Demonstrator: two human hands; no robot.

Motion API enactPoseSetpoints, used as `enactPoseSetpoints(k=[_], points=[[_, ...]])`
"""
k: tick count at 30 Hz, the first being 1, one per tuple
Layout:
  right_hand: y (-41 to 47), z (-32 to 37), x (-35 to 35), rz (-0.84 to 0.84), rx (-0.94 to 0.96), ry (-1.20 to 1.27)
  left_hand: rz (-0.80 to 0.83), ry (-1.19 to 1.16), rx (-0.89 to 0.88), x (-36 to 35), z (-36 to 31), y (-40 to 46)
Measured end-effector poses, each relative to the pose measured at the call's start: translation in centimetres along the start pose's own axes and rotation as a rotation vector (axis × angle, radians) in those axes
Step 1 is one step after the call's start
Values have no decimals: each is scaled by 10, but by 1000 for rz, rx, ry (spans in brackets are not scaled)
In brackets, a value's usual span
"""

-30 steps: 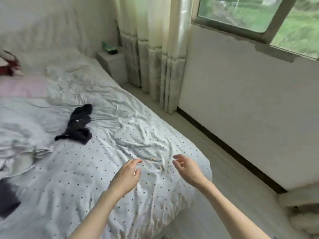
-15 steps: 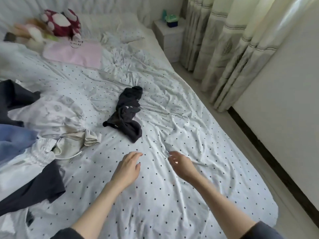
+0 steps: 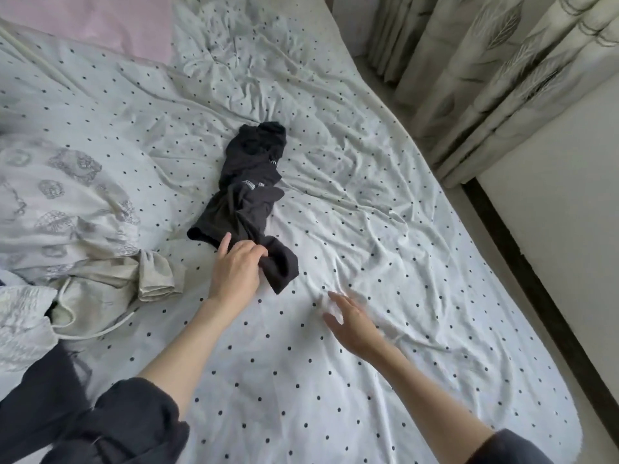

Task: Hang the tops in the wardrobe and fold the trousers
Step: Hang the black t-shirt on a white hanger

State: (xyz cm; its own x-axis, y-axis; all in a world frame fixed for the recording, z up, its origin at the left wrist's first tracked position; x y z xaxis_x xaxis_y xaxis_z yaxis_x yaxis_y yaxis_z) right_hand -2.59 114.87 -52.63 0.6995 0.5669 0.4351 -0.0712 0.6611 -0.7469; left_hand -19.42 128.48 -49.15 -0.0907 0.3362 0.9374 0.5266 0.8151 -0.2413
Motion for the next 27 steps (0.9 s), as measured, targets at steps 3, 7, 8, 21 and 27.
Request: enactPoseSetpoints(k=[3,7,8,21,27], points=[[-16,6,11,-64,48,134,-65,-107,-75,16,-22,-11],[-61,12,25,-153,146,327,-71,-133,-215,35,-74,-33],[-77,11,29,-184,175,359,-80,-120,-251,43,-93,-41],[-361,-110,34,-710,208,362,177,-150,-591,99,-380,-157],[-523,-217,-2,-1117,24,566,368,-183,-942,74,-547,-253]])
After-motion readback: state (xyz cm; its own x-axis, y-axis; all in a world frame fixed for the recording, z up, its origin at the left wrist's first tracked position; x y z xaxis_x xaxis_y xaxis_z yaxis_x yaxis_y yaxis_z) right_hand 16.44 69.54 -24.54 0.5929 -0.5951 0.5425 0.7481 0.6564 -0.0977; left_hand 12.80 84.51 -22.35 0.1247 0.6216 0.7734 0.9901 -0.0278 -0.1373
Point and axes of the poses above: each hand's wrist, its own y-axis towards the middle knuckle, its own x-axis out of the back of the hand, z = x × y, the point moved 6 cm from there along y, towards the middle knuckle, and after that the axes turned 14 degrees about z, right-handed, at the moved point
